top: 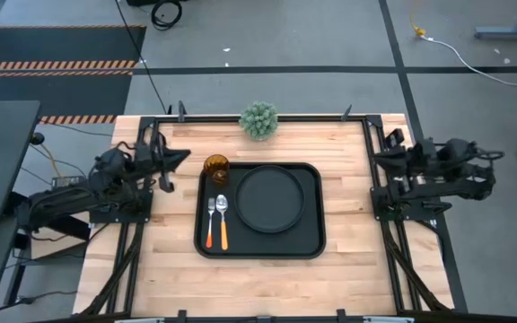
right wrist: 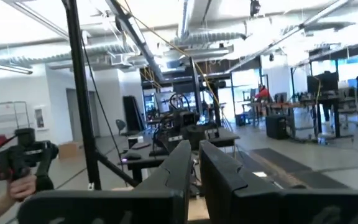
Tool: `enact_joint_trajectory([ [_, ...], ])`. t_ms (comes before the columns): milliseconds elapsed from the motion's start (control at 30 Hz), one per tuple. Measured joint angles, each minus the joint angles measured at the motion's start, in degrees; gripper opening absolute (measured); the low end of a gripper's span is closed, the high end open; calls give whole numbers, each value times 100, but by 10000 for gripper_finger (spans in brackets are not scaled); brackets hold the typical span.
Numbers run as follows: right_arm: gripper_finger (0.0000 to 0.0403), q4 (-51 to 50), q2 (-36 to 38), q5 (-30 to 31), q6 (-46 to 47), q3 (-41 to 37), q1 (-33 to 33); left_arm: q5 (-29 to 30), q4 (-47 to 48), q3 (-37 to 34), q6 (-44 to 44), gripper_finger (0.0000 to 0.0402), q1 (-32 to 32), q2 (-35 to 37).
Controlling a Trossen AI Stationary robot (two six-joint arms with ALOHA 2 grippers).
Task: Pick and place plate/cup/fork/spoon on tray
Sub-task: Return to Home Position
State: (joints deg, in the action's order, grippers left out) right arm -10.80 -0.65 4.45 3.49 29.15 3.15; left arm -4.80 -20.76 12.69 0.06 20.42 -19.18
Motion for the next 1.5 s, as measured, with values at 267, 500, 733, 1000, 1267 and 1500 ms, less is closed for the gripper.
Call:
enact_joint_trajectory([
  [267,39,-288,38,52,357,-330,-1,-119,582,-268,-691,11,440,385],
  [500,39,325,34,46,406,-735,0,-131,540,-446,-1054,11,449,385],
  [733,39,271,29,50,343,-732,-1,-59,446,-446,-1464,11,449,385],
  [1000,39,571,29,68,233,-730,1,-55,448,-446,-1318,11,449,385],
  [1267,39,1244,29,275,-9,-1363,-1,-34,445,-446,-2709,11,449,383],
  [1500,39,2149,31,31,307,-2128,3,-428,166,-446,-2654,11,455,515],
])
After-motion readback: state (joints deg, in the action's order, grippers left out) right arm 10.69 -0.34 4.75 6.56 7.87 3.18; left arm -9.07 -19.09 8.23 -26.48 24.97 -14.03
